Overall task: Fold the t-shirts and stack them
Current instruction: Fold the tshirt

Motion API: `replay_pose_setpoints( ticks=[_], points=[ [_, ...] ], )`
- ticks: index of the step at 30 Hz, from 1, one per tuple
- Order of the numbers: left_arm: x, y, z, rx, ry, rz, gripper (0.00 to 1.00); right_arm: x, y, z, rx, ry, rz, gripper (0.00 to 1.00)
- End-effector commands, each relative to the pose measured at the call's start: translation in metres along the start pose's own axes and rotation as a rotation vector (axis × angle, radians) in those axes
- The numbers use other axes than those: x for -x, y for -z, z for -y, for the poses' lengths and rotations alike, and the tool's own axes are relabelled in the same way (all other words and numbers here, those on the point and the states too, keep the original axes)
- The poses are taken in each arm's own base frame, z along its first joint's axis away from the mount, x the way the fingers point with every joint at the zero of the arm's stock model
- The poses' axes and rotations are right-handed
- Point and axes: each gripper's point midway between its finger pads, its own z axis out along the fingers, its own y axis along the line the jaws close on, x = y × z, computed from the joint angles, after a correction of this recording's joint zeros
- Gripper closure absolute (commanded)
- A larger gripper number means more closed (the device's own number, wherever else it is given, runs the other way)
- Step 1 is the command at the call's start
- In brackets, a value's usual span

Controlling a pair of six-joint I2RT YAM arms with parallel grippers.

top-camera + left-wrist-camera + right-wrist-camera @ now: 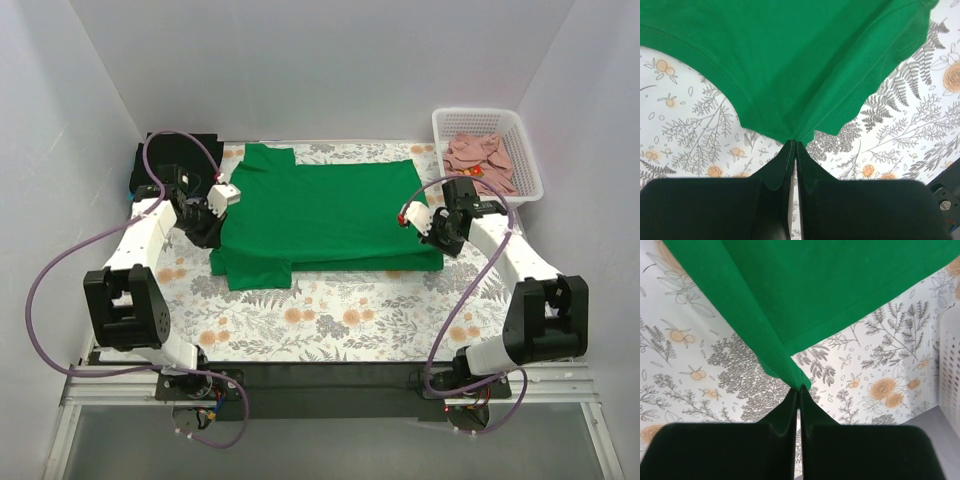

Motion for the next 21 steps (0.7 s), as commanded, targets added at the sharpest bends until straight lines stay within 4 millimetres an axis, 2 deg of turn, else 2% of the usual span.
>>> replay_pose_setpoints(
  ticks=[1,4,6,11,16,21],
  points=[
    [0.017,0.000,-0.011,-0.008,0.016,0.043,1.00,0.012,0.003,0.022,-0.012,0.050,0.021,0.99],
    [0.019,-0.008,-0.020,-0.014,0.023,0.034,1.00,0.019,-0.003,0.034,-0.005,0.047,0.022,0.99],
    [0.019,-0.014,-0.025,-0.021,0.031,0.027,1.00,0.018,-0.014,0.036,0.022,0.047,0.008,0.99],
    [0.026,-0.020,-0.034,-0.017,0.046,0.041,1.00,0.017,-0.027,0.044,0.044,0.027,-0.001,0.99],
    [0.033,-0.024,-0.043,-0.018,0.049,0.043,1.00,0.017,-0.033,0.052,0.047,0.024,-0.006,0.99],
    [0.029,-0.036,-0.049,-0.034,0.067,0.030,1.00,0.016,-0.041,0.057,0.054,0.019,-0.014,0.99]
  ],
)
